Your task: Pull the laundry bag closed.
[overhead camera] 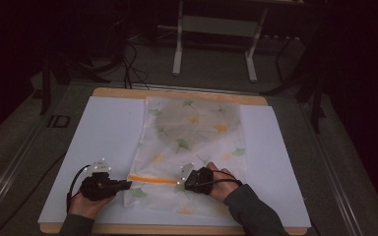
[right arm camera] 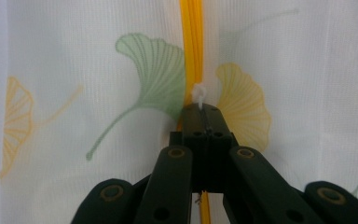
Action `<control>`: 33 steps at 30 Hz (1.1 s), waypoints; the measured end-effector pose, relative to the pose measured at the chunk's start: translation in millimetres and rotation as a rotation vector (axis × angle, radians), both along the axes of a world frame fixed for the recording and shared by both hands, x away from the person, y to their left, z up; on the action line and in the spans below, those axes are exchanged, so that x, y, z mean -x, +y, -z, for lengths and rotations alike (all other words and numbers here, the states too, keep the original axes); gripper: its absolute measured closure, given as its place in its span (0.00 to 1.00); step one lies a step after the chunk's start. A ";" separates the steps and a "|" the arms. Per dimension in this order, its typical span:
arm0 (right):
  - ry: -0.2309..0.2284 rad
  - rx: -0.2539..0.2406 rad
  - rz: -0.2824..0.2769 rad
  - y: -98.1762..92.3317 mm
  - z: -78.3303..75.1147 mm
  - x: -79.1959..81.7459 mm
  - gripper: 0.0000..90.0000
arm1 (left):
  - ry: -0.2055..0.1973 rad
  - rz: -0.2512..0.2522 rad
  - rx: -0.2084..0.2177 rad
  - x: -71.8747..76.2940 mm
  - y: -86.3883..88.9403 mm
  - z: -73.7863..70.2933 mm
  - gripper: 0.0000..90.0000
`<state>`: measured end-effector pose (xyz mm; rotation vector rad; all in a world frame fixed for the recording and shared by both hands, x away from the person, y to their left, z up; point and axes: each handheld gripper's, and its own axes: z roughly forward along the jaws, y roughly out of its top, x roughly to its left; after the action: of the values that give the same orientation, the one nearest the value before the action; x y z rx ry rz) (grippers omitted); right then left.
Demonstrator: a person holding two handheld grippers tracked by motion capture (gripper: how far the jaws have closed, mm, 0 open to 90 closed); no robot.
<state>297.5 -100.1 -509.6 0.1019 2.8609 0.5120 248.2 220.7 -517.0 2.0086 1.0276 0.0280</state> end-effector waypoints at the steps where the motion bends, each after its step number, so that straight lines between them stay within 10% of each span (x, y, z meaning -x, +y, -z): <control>1: 0.002 -0.002 0.004 -1.7 0.0 -0.1 1.00 | -0.001 0.000 -0.001 0.0 0.0 0.0 0.98; 33: -0.003 0.012 0.028 -23.6 -0.5 1.4 1.00 | 0.000 -0.007 0.003 0.0 2.5 -0.5 0.98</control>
<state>296.0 -123.6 -509.1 0.1390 2.8546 0.4891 248.2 223.2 -516.5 2.0020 1.0345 0.0301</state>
